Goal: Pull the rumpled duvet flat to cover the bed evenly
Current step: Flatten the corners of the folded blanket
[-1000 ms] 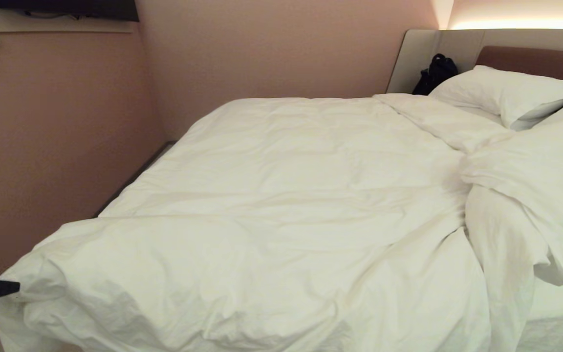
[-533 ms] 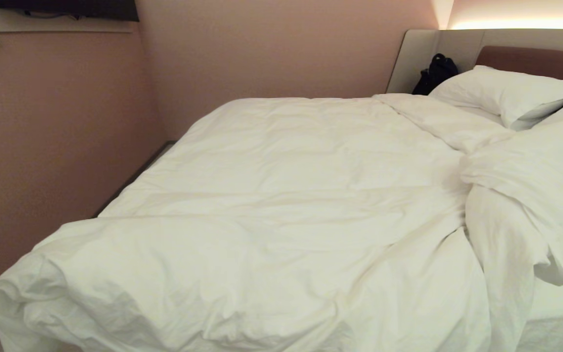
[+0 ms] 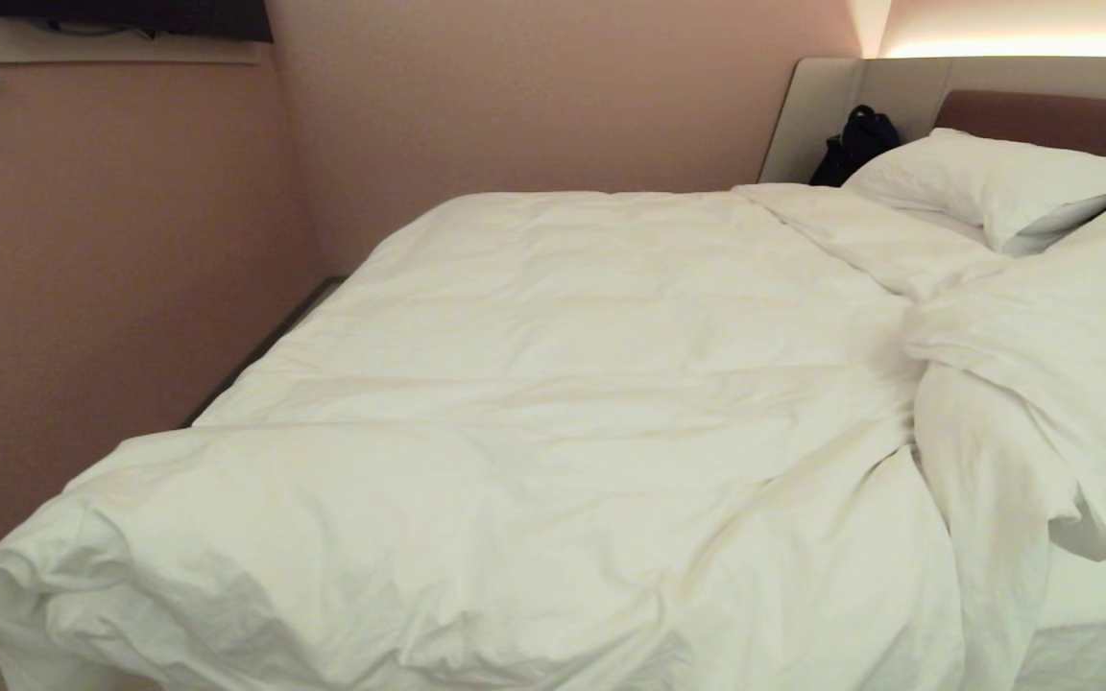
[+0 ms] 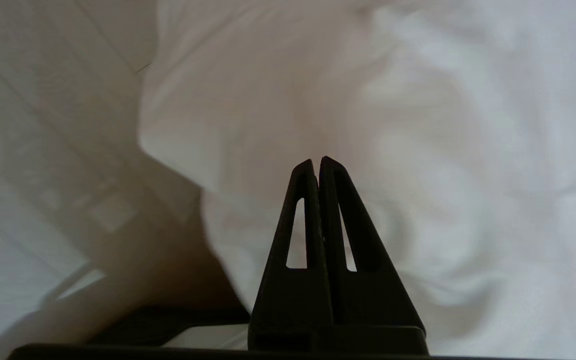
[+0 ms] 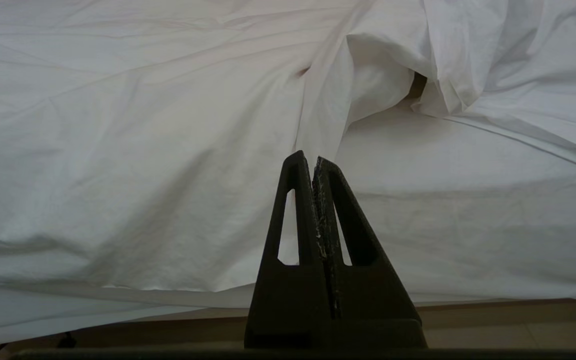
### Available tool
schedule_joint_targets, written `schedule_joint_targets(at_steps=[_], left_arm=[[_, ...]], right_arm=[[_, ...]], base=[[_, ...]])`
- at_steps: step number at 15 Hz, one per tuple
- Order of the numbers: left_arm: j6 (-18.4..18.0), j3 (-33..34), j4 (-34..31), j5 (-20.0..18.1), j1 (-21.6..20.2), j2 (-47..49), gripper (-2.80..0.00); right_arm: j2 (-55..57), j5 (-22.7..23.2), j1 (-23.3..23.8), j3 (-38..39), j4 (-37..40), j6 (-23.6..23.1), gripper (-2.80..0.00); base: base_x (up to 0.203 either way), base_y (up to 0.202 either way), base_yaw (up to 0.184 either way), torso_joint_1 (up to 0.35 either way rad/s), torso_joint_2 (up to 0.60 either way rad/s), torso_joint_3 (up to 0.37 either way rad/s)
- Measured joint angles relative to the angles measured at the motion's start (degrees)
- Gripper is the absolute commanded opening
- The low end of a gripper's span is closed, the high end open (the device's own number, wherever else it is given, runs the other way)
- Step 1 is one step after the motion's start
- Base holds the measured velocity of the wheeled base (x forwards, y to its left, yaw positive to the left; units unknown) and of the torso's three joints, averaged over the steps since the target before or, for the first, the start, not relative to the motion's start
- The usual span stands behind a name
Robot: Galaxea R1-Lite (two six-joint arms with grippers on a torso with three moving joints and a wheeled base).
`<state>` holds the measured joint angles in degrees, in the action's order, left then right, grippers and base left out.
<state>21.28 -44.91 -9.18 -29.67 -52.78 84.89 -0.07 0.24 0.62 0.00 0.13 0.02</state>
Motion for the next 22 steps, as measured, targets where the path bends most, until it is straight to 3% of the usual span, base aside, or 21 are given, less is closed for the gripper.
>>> schedule_joint_targets(at_steps=[2, 5, 7, 9, 11, 15, 18, 22], left_arm=[[-8.95, 4.60, 5.18, -2.31, -0.98, 3.41, -2.80], [-23.03, 14.82, 18.41, -10.38, -4.09, 5.22, -2.80], [-29.11, 19.97, 26.34, -14.90, -5.71, 4.31, -2.80], [-30.08, 22.50, 27.01, -19.63, -6.16, 2.75, -2.80], [-31.74, 24.91, 26.96, -21.97, -6.20, 0.63, -2.80], [-41.51, 31.35, 26.18, -22.26, -5.80, -2.28, -2.80], [-46.72, 32.75, 26.28, -22.22, -5.68, -0.29, -2.80], [-49.11, 32.52, 26.62, -22.23, -5.65, 1.91, -2.80]], right_arm=[[0.00, -0.02, 0.00, 0.00, -0.04, -0.02, -2.80], [0.00, -0.02, -0.02, 0.00, -0.04, -0.02, -2.80], [0.00, -0.02, 0.00, 0.00, -0.04, -0.02, -2.80], [0.00, 0.00, 0.00, 0.00, -0.06, -0.02, -2.80], [0.00, -0.02, 0.00, 0.00, -0.04, 0.00, -2.80], [0.00, 0.00, 0.00, 0.00, -0.04, -0.02, -2.80], [0.00, 0.00, 0.00, 0.00, -0.04, -0.02, -2.80], [0.00, -0.02, 0.00, 0.00, -0.04, -0.02, -2.80]], base=[[0.000, 0.000, 0.000, 0.000, 0.00, 0.000], [0.000, 0.000, 0.000, 0.000, 0.00, 0.000], [0.000, 0.000, 0.000, 0.000, 0.00, 0.000], [0.000, 0.000, 0.000, 0.000, 0.00, 0.000], [0.000, 0.000, 0.000, 0.000, 0.00, 0.000], [0.000, 0.000, 0.000, 0.000, 0.00, 0.000], [0.000, 0.000, 0.000, 0.000, 0.00, 0.000], [0.000, 0.000, 0.000, 0.000, 0.00, 0.000]])
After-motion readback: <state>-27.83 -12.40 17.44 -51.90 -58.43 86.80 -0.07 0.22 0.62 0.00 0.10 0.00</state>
